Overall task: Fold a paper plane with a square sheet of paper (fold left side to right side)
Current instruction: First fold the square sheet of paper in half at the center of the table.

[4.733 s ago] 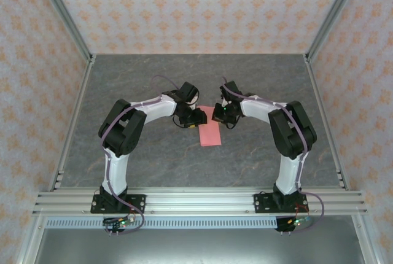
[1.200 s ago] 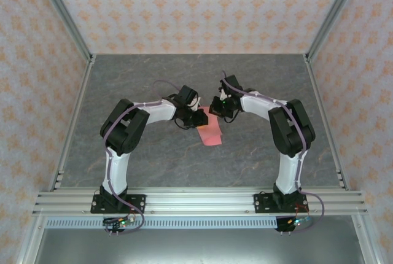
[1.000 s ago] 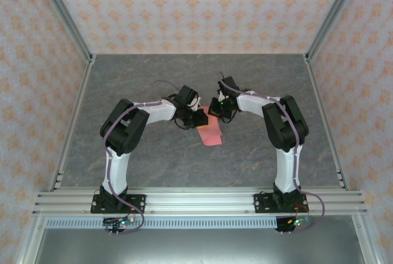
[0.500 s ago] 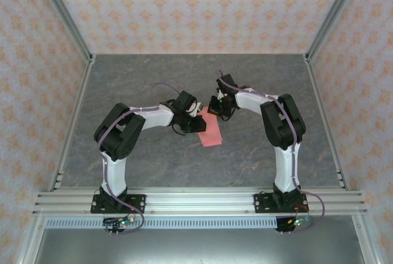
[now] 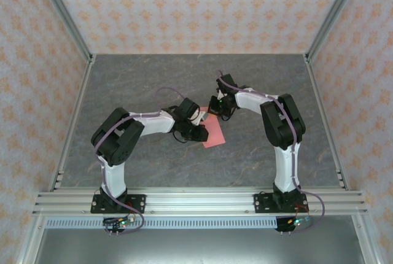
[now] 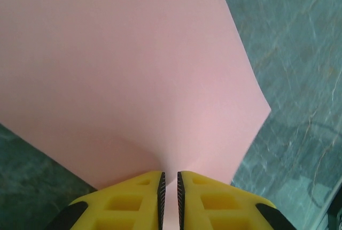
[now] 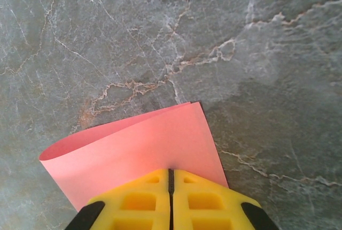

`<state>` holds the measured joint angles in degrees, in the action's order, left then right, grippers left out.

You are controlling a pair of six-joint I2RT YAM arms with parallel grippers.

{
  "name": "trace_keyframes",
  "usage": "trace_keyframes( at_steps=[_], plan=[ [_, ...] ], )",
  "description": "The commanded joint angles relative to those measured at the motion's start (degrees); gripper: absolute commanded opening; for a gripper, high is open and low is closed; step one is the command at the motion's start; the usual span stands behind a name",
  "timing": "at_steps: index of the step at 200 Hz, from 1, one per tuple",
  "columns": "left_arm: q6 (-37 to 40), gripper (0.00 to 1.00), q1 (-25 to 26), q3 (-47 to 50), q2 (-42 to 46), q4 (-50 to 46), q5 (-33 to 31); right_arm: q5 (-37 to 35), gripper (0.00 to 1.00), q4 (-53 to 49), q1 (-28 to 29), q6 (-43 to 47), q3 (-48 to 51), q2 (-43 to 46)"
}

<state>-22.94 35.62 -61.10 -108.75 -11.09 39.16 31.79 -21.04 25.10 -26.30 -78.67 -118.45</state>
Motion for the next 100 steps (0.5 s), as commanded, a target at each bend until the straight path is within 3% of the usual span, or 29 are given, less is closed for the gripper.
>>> trace_keyframes(
  at_steps=[1, 100],
  plan=[
    [1.98, 0.18, 1.41, 1.31, 2.45, -3.45, 1.98, -4.29, 0.09, -4.45, 0.09, 0.62, 0.62, -3.91],
    [1.48, 0.18, 2.53, 6.37, 5.40, -3.21, 2.37, -3.98, 0.09, -4.30, 0.05, 0.82, 0.62, -4.22]
  ],
)
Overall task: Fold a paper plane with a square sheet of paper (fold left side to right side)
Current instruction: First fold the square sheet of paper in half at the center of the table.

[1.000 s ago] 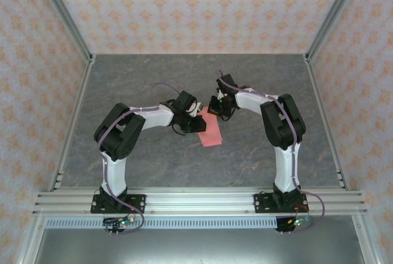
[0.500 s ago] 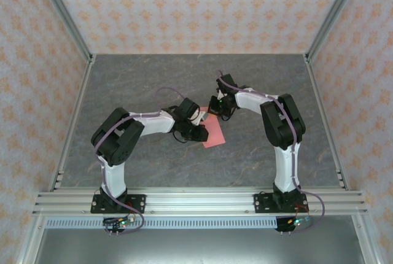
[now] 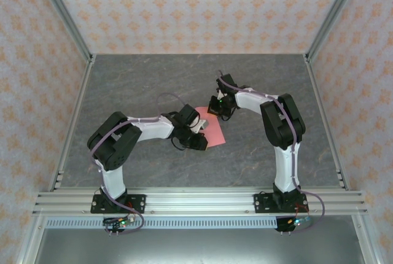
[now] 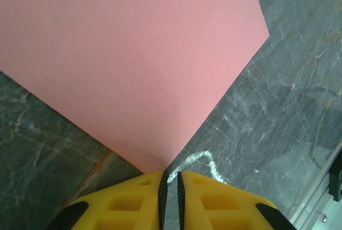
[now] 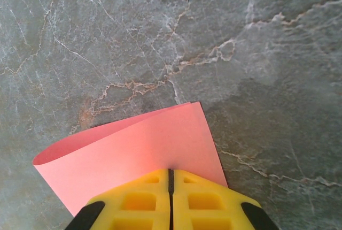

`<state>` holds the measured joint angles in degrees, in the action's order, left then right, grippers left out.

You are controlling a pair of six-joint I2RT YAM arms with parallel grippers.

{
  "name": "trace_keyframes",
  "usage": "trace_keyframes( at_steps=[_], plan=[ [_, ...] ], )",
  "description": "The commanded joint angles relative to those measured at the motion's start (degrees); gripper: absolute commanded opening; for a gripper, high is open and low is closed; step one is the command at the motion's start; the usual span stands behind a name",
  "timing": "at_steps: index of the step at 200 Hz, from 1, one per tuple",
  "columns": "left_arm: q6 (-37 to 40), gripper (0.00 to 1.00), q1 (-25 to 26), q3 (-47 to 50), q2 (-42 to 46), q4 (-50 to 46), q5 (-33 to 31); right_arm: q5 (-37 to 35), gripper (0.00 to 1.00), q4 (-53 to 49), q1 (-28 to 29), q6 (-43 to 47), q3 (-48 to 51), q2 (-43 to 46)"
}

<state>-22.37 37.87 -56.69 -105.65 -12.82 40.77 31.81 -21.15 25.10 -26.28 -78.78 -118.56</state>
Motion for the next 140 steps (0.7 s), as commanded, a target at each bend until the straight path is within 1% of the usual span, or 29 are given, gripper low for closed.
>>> trace_keyframes(
  at_steps=[1, 15, 33, 55, 82, 115, 140],
  plan=[
    [0.88, 0.18, 0.32, 1.99, 2.38, -1.32, 0.82, -3.98, 0.09, -4.18, 0.04, 0.79, 0.69, -4.12],
    [0.09, 0.18, 0.28, 1.81, 3.80, -0.05, 2.22, -3.99, 0.09, -4.30, 0.06, 0.81, 0.64, -4.12],
    [-0.49, 0.19, 0.04, 0.65, 7.63, 0.95, 3.21, -4.12, 0.09, -4.47, 0.06, 0.93, 0.65, -4.07],
    [-0.83, 0.19, -1.86, -1.59, 10.13, 0.01, 3.08, -4.14, 0.09, -4.61, 0.09, 0.97, 0.48, -4.04],
    [0.48, 0.19, -4.43, -4.46, 6.72, -1.78, 2.23, -4.17, 0.09, -4.78, 0.04, 1.07, 0.43, -4.04],
    [0.68, 0.19, -4.56, -8.05, 0.10, 0.28, 2.90, -4.03, 0.09, -4.87, 0.09, 1.13, 0.34, -3.90],
    [0.83, 0.19, -4.56, -9.73, -2.84, 1.25, 1.80, -3.97, 0.09, -4.96, 0.05, 1.19, 0.56, -3.78]
  ],
)
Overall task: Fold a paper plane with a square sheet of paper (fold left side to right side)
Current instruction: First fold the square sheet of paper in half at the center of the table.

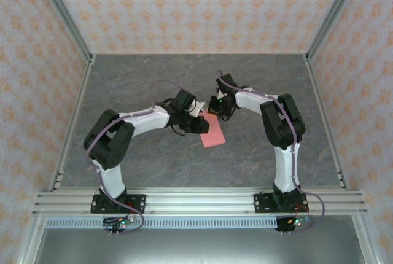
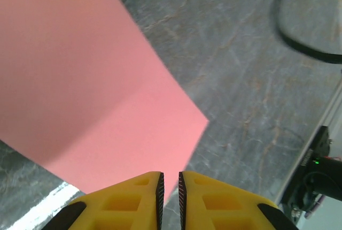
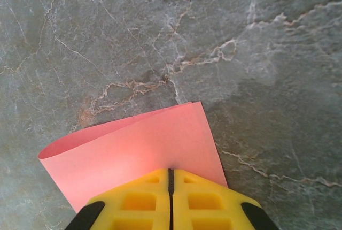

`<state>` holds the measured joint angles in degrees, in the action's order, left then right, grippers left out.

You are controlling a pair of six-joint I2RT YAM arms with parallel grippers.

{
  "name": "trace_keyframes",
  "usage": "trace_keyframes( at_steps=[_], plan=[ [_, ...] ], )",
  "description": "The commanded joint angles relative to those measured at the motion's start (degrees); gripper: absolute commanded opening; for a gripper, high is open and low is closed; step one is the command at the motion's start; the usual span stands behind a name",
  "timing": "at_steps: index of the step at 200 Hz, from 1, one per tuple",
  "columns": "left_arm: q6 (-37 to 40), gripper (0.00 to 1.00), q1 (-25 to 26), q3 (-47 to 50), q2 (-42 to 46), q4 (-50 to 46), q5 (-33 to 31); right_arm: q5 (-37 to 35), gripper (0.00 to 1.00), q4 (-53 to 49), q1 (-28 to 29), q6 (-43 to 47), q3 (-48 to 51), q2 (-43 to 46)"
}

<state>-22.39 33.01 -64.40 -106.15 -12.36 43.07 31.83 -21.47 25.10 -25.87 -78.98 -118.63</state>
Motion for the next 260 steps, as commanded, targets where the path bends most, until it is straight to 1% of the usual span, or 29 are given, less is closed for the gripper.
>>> trace_keyframes(
  at_steps=[1, 13, 17, 29, 75, 123, 150, 154, 173, 260],
  plan=[
    [0.86, 0.19, 0.30, -2.07, -2.45, 0.82, -0.55, -3.98, 0.09, -4.63, 0.09, 0.75, 0.71, -3.72],
    [0.93, 0.19, 0.31, -2.35, -2.90, 0.93, -1.28, -4.04, 0.09, -4.63, 0.07, 0.73, 0.85, -3.72],
    [1.03, 0.19, 0.30, -2.40, -4.58, 0.85, -1.38, -3.98, 0.09, -4.63, 0.07, 0.74, 0.85, -3.72],
    [1.17, 0.19, 0.30, -2.43, -5.91, 0.50, -1.66, -3.90, 0.09, -4.64, 0.11, 0.80, 0.74, -3.71],
    [2.07, 0.18, 0.38, 0.11, -7.72, 0.14, -2.99, -3.96, 0.09, -4.72, 0.07, 0.79, 0.78, -3.63],
    [4.41, 0.18, 2.13, 4.87, -4.78, -0.79, -2.82, -4.24, 0.09, -5.06, 0.07, 0.68, 0.72, -3.78],
    [5.14, 0.18, 2.82, 7.73, -3.63, -0.21, -2.56, -4.44, 0.09, -5.33, 0.07, 0.73, 0.73, -3.89],
    [5.26, 0.18, 2.97, 8.10, -1.93, -0.05, -2.55, -4.48, 0.09, -5.33, 0.15, 0.73, 0.73, -3.85],
    [5.47, 0.18, 3.52, 9.56, -0.93, 0.79, -2.07, -4.50, 0.09, -5.33, 0.08, 0.66, 0.67, -3.89],
    [5.36, 0.18, 5.92, 13.20, 2.05, 1.53, -0.71, -4.59, 0.09, -5.17, 0.10, 0.72, 0.93, -4.06]
  ],
)
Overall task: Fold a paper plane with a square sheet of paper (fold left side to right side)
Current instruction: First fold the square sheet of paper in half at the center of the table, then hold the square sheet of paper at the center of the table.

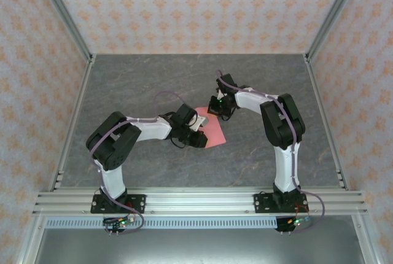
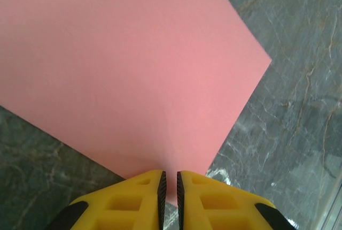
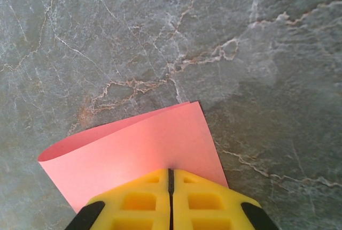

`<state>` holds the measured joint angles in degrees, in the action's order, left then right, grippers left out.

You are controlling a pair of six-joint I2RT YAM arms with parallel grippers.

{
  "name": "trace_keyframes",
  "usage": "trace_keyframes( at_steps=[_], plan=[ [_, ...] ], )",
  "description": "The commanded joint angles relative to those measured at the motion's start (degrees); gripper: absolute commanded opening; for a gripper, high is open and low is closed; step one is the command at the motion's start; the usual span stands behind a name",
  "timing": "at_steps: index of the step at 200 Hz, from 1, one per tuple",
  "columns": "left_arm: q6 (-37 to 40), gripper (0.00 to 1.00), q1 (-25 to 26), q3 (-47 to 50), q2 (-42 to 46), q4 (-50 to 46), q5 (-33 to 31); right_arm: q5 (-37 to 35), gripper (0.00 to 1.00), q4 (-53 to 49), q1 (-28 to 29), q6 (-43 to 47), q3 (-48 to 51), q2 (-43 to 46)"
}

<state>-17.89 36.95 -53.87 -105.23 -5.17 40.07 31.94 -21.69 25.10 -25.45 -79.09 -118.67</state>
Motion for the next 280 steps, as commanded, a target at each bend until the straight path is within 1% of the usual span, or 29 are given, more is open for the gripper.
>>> trace_keyframes(
  at_steps=[1, 43, 73, 87, 110, 126, 140, 165, 187, 211, 214, 223, 280],
  plan=[
    [0.85, 0.18, 1.98, 2.65, 1.15, -5.65, 2.29, -4.70, 0.09, -4.94, 0.07, 0.27, 1.04, -4.02],
    [0.49, 0.18, 2.09, 4.36, 2.64, -4.89, 2.45, -4.51, 0.09, -4.85, 0.12, 0.23, 0.97, -4.11],
    [-0.25, 0.18, 1.84, 4.44, 6.80, -4.62, 2.55, -3.83, 0.09, -4.40, 0.06, 0.37, 1.10, -3.94],
    [-1.62, 0.18, 0.47, 4.08, 9.66, -3.55, 3.13, -2.55, 0.09, -2.79, 0.11, 0.04, 1.63, -3.37],
    [-5.17, 0.17, -4.05, 3.20, 12.12, -0.60, 4.30, -1.97, 0.09, -2.11, 0.17, -0.38, 1.48, -3.22],
    [-4.69, 0.17, -5.81, 0.32, 10.32, -1.95, 3.90, -2.14, 0.09, -2.20, 0.12, -0.34, 1.38, -3.23],
    [-3.66, 0.16, -5.87, -2.83, 7.07, -3.09, 4.22, -2.29, 0.09, -2.38, 0.12, -0.39, 1.38, -3.23],
    [-5.79, 0.16, -5.68, -5.40, 1.43, 0.94, 6.54, -2.41, 0.09, -2.56, 0.17, -0.38, 1.40, -3.08],
    [-5.91, 0.15, -4.50, -7.60, -1.88, 1.50, 5.90, -2.19, 0.09, -2.48, 0.28, -0.38, 1.39, -3.06],
    [-5.26, 0.15, -2.91, -9.77, -3.84, 0.09, 4.11, -1.83, 0.09, -2.33, 0.29, -0.37, 1.14, -2.88],
    [-5.16, 0.15, -2.75, -10.05, -5.37, -0.19, 3.79, -1.76, 0.09, -2.26, 0.30, -0.32, 1.12, -2.84],
    [-4.91, 0.15, -2.43, -10.51, -6.39, -1.04, 3.06, -1.48, 0.09, -2.08, 0.29, -0.44, 1.03, -2.64],
    [-3.64, 0.15, -1.97, -9.71, -7.79, -5.02, -0.94, -1.39, 0.13, -3.48, 0.16, 0.40, -2.61, 0.17]
  ],
)
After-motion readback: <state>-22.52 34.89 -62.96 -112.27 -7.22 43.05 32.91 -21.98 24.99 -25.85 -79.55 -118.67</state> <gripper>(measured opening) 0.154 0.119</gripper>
